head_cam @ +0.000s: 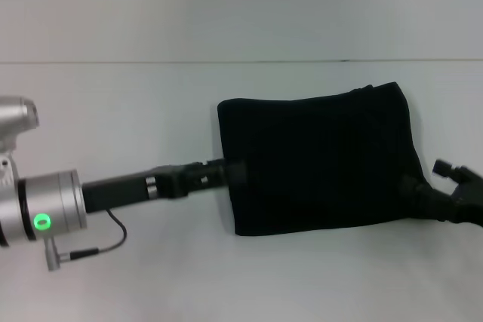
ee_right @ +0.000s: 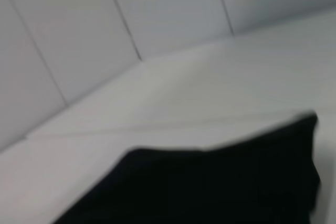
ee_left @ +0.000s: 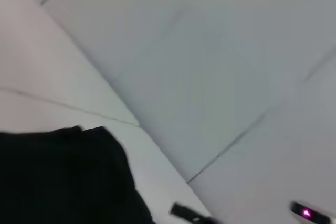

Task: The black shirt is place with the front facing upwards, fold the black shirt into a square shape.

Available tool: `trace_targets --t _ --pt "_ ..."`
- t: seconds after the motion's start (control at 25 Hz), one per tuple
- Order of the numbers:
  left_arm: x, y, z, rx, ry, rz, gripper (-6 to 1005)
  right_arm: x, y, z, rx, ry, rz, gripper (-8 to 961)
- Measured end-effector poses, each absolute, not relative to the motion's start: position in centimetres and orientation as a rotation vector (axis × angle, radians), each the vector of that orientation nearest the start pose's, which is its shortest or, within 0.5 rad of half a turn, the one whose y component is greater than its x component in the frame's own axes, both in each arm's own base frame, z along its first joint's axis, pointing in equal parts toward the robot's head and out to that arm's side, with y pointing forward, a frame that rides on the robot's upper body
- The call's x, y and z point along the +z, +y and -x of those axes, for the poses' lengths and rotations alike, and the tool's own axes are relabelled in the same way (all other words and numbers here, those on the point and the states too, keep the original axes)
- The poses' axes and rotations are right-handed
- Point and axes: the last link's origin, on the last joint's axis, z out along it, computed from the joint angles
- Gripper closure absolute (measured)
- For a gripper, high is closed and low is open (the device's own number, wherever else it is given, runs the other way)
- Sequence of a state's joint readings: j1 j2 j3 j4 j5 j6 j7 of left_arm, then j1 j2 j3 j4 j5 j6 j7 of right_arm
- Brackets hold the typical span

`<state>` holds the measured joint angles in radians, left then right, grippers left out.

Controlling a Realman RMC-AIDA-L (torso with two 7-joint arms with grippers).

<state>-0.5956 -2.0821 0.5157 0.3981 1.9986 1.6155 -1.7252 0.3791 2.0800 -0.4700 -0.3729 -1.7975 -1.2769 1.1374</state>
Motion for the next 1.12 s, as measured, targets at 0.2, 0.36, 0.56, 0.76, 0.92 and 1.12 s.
trace_targets --t 0.2,0.36,0.56,0.76,0.92,1.12 --pt "-1.6 34.0 24.9 -1.007 -1.753 2.436 50 0.0 28.4 -33.5 0.812 0.660 2.265 15" --pt "-1.6 35.4 25.9 -0.921 -2.013 2.214 50 -1.3 26.8 -32.9 0.772 0.469 2.388 15" --pt "-2.7 36.7 26.2 -0.891 -2.047 2.091 50 -3.4 25.7 -33.1 0.728 0.441 2.448 15" --pt "-4.8 37.5 25.9 -0.846 -2.056 2.013 49 -4.0 25.4 -33.3 0.718 0.458 2.448 15" --pt "-6.0 37.9 25.4 -0.798 -2.041 2.006 49 -4.0 25.3 -33.4 0.718 0.461 2.443 15" --pt "-7.2 38.4 25.2 -0.736 -2.009 1.992 49 -3.9 25.3 -33.4 0.721 0.461 2.442 15"
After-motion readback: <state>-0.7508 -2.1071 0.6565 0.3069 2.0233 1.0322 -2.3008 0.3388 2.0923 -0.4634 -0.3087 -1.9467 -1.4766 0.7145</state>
